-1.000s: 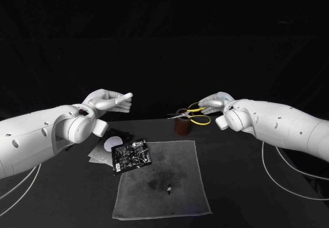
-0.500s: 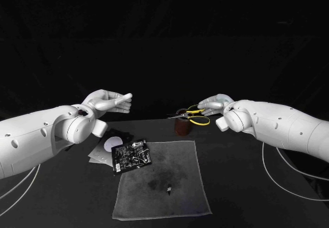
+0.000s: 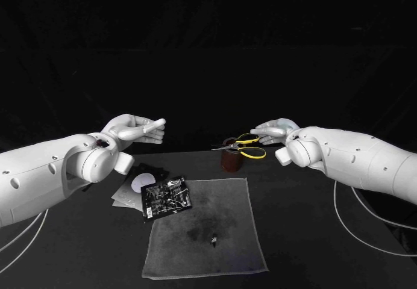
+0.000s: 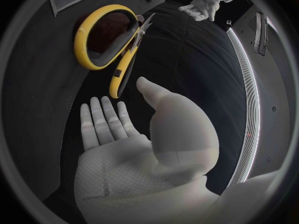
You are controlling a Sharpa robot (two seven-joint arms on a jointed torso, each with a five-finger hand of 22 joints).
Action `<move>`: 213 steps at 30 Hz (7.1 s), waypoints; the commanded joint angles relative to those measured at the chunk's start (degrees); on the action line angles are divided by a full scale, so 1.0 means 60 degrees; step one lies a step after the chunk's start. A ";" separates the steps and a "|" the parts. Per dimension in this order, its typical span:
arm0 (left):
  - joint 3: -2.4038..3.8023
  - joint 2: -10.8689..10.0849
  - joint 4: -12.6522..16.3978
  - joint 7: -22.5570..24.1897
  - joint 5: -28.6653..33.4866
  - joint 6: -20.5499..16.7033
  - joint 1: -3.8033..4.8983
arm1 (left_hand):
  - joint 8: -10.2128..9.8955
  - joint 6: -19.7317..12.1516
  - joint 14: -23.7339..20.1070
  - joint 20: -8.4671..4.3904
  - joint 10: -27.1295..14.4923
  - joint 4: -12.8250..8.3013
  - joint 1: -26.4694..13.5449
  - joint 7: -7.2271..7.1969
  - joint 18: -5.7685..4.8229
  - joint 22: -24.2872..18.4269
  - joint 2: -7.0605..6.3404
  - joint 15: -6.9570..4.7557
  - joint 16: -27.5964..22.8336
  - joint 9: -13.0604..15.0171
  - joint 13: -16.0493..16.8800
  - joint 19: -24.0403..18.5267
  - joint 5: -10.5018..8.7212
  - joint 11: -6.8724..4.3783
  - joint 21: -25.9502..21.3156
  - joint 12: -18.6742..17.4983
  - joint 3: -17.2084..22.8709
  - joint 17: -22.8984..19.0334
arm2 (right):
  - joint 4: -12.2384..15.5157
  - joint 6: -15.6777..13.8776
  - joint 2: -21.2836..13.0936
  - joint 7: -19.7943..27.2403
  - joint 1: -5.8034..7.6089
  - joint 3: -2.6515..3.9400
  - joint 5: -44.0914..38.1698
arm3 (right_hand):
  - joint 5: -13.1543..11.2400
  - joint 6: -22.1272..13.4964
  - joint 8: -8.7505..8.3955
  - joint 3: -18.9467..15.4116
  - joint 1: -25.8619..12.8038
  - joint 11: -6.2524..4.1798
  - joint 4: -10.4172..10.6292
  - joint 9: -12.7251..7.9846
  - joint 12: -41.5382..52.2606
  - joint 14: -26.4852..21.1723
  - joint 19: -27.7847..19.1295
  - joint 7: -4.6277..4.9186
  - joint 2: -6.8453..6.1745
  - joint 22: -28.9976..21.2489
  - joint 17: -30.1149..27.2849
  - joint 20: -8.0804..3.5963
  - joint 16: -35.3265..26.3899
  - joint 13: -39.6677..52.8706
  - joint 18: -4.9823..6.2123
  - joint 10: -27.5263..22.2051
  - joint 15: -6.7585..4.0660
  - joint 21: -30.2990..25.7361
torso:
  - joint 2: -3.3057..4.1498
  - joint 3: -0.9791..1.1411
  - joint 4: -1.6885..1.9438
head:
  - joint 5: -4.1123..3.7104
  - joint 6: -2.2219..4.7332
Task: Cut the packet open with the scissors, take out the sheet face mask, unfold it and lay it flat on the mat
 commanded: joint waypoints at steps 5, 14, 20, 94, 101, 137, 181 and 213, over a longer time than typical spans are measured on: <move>0.0004 -0.0106 0.0053 0.0292 -0.0009 0.0281 -0.0003 | -0.0010 -0.0015 0.0021 -0.0011 -0.0046 -0.0001 0.0065 0.0145 0.0060 -0.0016 -0.0054 -0.0004 0.0090 -0.0039 -0.0006 0.0001 0.0014 0.0009 -0.0010 -0.0040 0.0038 -0.0012 | 0.0106 -0.0680 -0.0248 0.0843 0.0004 0.0005 0.0418 | 0.0007 -0.0156 0.0515 -0.0720 0.0043 0.0014 0.0332 0.0071 0.0470 -0.0283 -0.0015 0.1455 0.0014 0.0012 0.0163 0.0010 0.0527 0.0072 -0.0073 -0.0163 -0.0008 -0.0026 | -0.0009 -0.0001 -0.0004 | -0.0001 -0.0002; -0.0005 -0.0495 0.0316 0.0608 -0.0494 0.0784 -0.0056 | 0.0072 0.0021 0.0428 -0.0060 0.0121 -0.0101 0.1089 -0.0274 0.0209 0.0050 -0.0215 -0.0181 0.0235 -0.0132 0.0008 0.0411 0.0013 -0.0191 0.0183 -0.0009 0.0343 -0.0066 | 0.1005 -0.1951 -0.1057 0.3411 0.0045 0.0014 0.1690 | 0.0020 0.2267 0.0335 -0.0157 0.1071 -0.0358 -0.0047 -0.0841 0.1444 0.0823 0.2073 0.1248 0.0711 0.0408 0.0313 -0.0013 0.1712 0.0069 0.0393 0.1406 -0.0461 0.0878 | -0.0028 -0.0012 0.0003 | 0.0063 -0.0022; -0.0009 -0.0905 0.0708 0.0923 -0.0775 0.0835 -0.0292 | 0.0147 0.0293 0.2068 -0.0780 0.0671 -0.0095 0.1890 -0.0476 0.0237 0.0561 -0.0242 -0.0650 0.0638 -0.0263 0.0005 0.2298 0.0017 -0.0474 0.1356 -0.0117 0.0829 0.0206 | 0.2944 -0.1872 -0.2152 0.4349 0.0080 0.0059 0.1172 | -0.0013 0.4142 -0.0670 0.1739 0.1460 -0.0852 -0.0840 -0.1810 0.1009 0.2986 0.3528 0.0821 0.0829 0.0772 -0.0031 -0.0306 0.1889 -0.0103 0.0729 0.2905 -0.1072 0.1781 | -0.0034 -0.0012 0.0018 | 0.0088 -0.0129; -0.0310 0.1613 -0.1735 -0.2021 -0.9902 0.0939 -0.1271 | 0.0296 -0.1062 0.1005 -0.1005 -0.1162 0.0025 0.1783 -0.0329 0.0201 0.4310 -0.1140 -0.0762 0.5832 -0.0687 0.0040 0.1018 0.0033 -0.0416 0.6264 0.0618 -0.1574 0.2640 | 0.6423 -0.1198 -0.0737 -0.1556 -0.2143 -0.0032 -0.8120 | 0.0018 0.5559 -0.2334 0.0116 0.0561 -0.2170 -0.1284 -0.2018 0.0401 0.8587 0.7344 -0.0163 0.0502 0.7809 0.6382 -0.2062 0.8939 0.1788 0.0230 0.7080 -0.2769 0.9946 | -0.0023 -0.0024 0.0004 | 0.1080 -0.0740; -0.0371 0.1716 -0.1866 -0.2268 -1.0127 0.1329 -0.1313 | 0.0371 -0.1116 0.1055 -0.1009 -0.1200 0.0027 0.1755 -0.0323 0.0203 0.4459 -0.1121 -0.0764 0.6084 -0.0667 0.0090 0.0964 0.0034 -0.0422 0.6465 0.0857 -0.1663 0.2675 | 0.6414 -0.1141 -0.0695 -0.1548 -0.2157 -0.0031 -0.8115 | 0.0024 0.5545 -0.2305 0.0138 0.0593 -0.2175 -0.1224 -0.1990 0.0498 0.8585 0.7377 -0.0167 0.0536 0.7903 0.6482 -0.2063 0.9056 0.2023 0.0218 0.7016 -0.2770 0.9996 | -0.0029 -0.0016 0.0008 | 0.1088 -0.0767; -0.0760 0.2047 -0.2130 -0.2664 -1.1874 0.0843 -0.1444 | 0.2099 -0.1078 0.1750 -0.1084 -0.1416 -0.0042 0.2049 -0.0516 0.0233 0.5537 -0.0551 -0.0950 0.8436 -0.0140 0.1052 0.0794 0.0010 -0.0625 0.8110 0.3962 -0.1381 0.2779 | 0.6437 -0.0996 -0.0641 -0.1530 -0.2166 -0.0030 -0.8135 | 0.0062 0.5537 -0.2196 0.0329 0.0692 -0.2184 -0.1021 -0.1898 0.0856 0.8609 0.7454 -0.0177 0.0669 0.8153 0.6772 -0.2064 0.9436 0.2854 0.0191 0.6824 -0.2772 1.0131 | -0.0045 -0.0020 0.0000 | 0.1090 -0.0881; -0.0469 0.0981 -0.0790 -0.0849 -1.0403 -0.1238 -0.1439 | 0.1631 0.1414 0.3435 -0.1646 0.1405 -0.0049 0.3921 -0.0992 0.0128 0.6182 0.0830 -0.1554 0.8963 -0.0536 0.0075 0.1331 0.0016 -0.1265 0.8897 0.2086 0.0211 0.3907 | 0.6416 -0.1315 -0.0808 -0.1080 -0.2166 -0.0029 -0.7749 | 0.0161 0.5517 -0.2121 0.0493 0.0673 -0.2181 -0.0801 -0.1832 0.1072 0.8530 0.7282 -0.0185 0.0749 0.7970 0.6582 -0.2060 0.9432 0.3430 0.0238 0.6629 -0.2768 0.9985 | -0.0045 -0.0018 0.0014 | 0.1024 -0.0833; 0.0028 -0.0857 0.1608 0.3328 -0.7527 -0.2276 -0.1502 | 0.1431 0.1502 0.2932 -0.1640 0.1420 -0.0085 0.3905 -0.0956 0.0203 0.5740 0.0637 -0.1505 0.8737 -0.0596 0.0044 0.0706 0.0012 -0.1201 0.8567 0.1728 0.0473 0.3323 | 0.7257 -0.0836 -0.2690 0.2189 -0.1881 0.0060 -0.3380 | 0.0094 0.5529 -0.2187 0.0988 0.0561 -0.2157 -0.0147 -0.1707 0.0692 0.8503 0.7219 -0.0183 0.1106 0.8075 0.6434 -0.2001 0.9536 0.3579 0.0250 0.6938 -0.2736 0.9897 | -0.0038 -0.0006 -0.0005 | 0.0817 -0.0818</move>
